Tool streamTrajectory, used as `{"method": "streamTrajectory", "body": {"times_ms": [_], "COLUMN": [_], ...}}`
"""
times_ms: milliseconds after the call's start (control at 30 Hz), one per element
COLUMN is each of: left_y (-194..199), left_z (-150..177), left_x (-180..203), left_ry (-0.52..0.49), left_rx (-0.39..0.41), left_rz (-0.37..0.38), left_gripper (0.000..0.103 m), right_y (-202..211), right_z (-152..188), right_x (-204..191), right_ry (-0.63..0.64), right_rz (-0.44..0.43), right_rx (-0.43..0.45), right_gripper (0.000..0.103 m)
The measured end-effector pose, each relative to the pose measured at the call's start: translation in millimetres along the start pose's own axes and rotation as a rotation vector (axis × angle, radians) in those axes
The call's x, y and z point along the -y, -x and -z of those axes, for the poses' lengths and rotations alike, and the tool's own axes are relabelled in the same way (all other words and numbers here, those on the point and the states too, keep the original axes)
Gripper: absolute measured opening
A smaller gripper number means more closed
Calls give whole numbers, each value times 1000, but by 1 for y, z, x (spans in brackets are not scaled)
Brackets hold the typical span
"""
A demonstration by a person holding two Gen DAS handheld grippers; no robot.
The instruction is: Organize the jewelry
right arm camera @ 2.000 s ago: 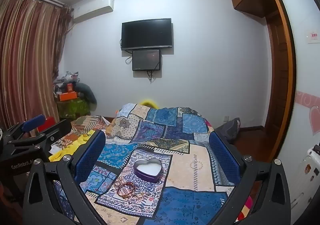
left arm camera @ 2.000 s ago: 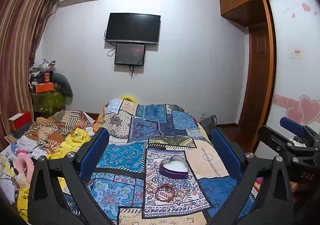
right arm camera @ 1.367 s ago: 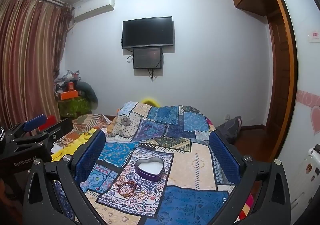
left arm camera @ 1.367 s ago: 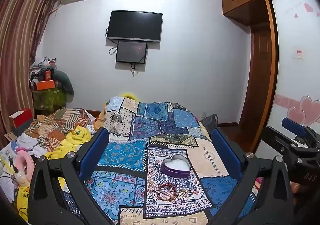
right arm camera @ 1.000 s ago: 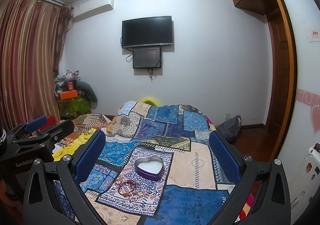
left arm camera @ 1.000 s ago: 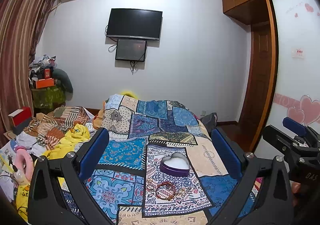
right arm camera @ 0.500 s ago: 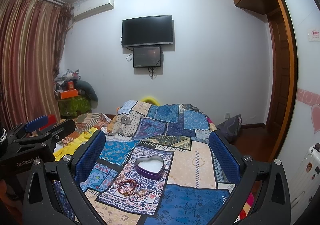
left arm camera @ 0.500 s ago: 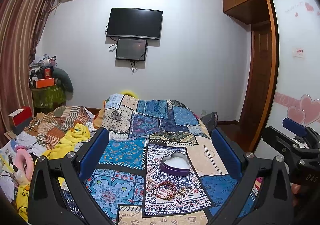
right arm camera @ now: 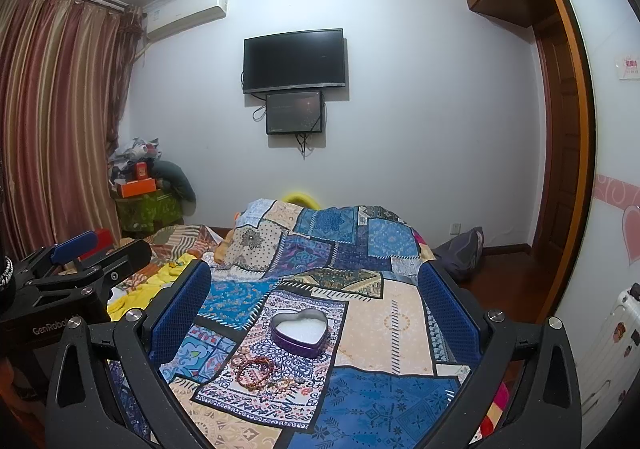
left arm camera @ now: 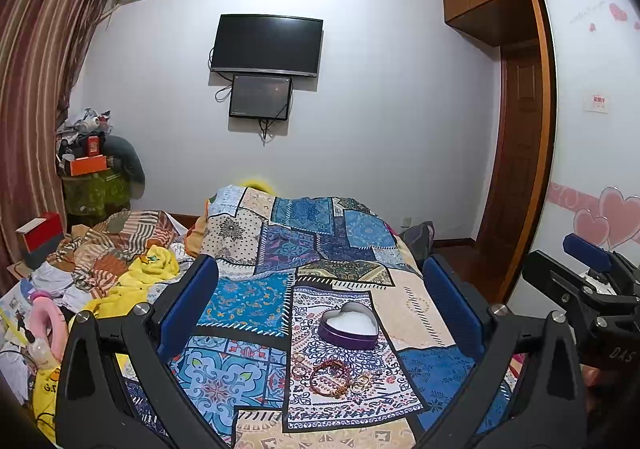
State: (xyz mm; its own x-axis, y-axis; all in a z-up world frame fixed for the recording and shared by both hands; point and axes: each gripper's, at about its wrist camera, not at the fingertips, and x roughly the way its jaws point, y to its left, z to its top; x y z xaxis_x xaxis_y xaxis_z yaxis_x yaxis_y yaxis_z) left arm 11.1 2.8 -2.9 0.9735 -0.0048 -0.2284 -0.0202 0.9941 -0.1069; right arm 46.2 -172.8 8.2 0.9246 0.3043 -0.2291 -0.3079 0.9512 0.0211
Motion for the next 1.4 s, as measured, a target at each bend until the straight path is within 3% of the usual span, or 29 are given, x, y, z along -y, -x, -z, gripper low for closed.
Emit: {"method": "streamTrajectory", "body": {"times_ms": [900,1167,1400], "left_y": [-19,-52,-100], "left_z": [6,15,35], "left_x": [-5,-17,-38], "left_ry": [2,-3,-33], "left_rx": [-33,-90,-191], "left_rz": [-4,-26,-78], "left_gripper": [103,103,103], "right_y": [-16,-48,-92], "right_z": [4,18,46], "right_x": [4,14,28], "right_ry": [-1,-3,8], "right_rz": [2,26,47], "right_rx": [-50,-137,-297], "right_gripper": [103,103,103]}}
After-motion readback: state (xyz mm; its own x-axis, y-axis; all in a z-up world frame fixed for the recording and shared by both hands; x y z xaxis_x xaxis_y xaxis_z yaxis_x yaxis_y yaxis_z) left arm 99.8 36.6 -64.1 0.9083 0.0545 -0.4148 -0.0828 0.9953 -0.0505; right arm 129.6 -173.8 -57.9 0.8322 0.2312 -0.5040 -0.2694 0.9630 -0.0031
